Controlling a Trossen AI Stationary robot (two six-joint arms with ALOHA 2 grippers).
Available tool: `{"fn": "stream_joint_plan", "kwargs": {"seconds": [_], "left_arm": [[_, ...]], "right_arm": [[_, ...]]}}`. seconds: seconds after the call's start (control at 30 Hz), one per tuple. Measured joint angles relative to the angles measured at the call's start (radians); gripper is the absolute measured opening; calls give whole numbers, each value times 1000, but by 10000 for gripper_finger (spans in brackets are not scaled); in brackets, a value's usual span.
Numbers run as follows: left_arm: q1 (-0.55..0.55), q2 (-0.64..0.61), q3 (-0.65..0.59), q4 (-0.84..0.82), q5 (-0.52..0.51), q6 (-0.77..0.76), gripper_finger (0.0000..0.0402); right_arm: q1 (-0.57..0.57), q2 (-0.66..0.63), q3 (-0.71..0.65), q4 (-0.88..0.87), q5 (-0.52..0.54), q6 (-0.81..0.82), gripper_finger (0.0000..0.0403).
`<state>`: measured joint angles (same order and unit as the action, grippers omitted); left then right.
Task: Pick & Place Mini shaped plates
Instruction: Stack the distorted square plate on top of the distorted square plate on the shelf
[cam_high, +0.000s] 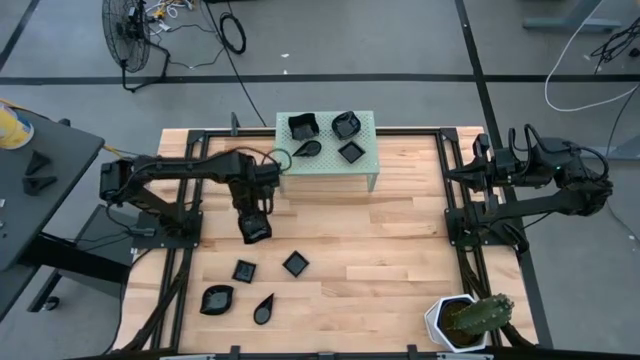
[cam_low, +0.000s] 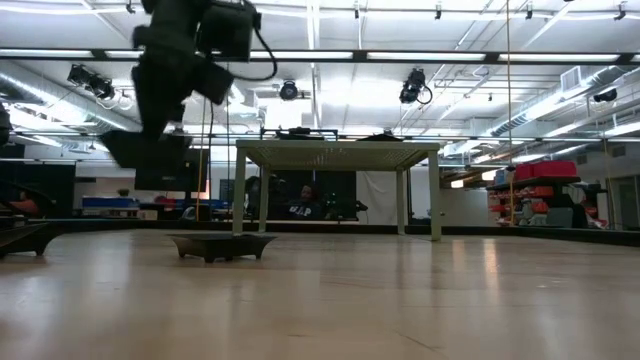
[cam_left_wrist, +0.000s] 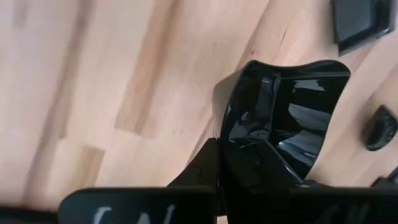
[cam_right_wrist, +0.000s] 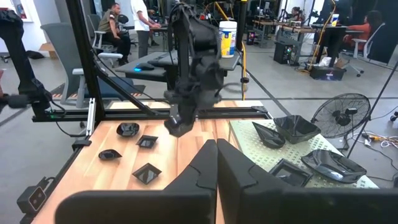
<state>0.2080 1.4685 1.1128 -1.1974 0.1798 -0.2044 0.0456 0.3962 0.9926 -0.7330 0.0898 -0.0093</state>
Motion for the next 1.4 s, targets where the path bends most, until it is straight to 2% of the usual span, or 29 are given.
{"fn": "stream_joint_plan", "kwargs": {"seconds": [0.2,0.3,0.4,0.53,0.7,0.83,1.03,1.13,1.4], "left_arm": [[73,-1,213,-94,-49,-106,4],[113,-2,329,-91,-70,-172,3],[156,-3,428,-68,-141,-274,3],[210,-3,504,-13,-213,-396,5],[254,-2,522,107,-276,-586,3],[291,4,522,271,-329,-698,7],[333,49,523,500,-287,-821,4],[341,88,523,526,-243,-862,8],[356,160,522,513,-235,-944,4]], "right_arm": [[0,0,0,0,0,0,4],[0,0,0,0,0,0,4],[0,0,0,0,0,0,4],[0,0,0,0,0,0,4],[0,0,0,0,0,0,4],[0,0,0,0,0,0,4],[0,0,0,0,0,0,4],[0,0,0,0,0,0,4],[0,0,0,0,0,0,4]]}}
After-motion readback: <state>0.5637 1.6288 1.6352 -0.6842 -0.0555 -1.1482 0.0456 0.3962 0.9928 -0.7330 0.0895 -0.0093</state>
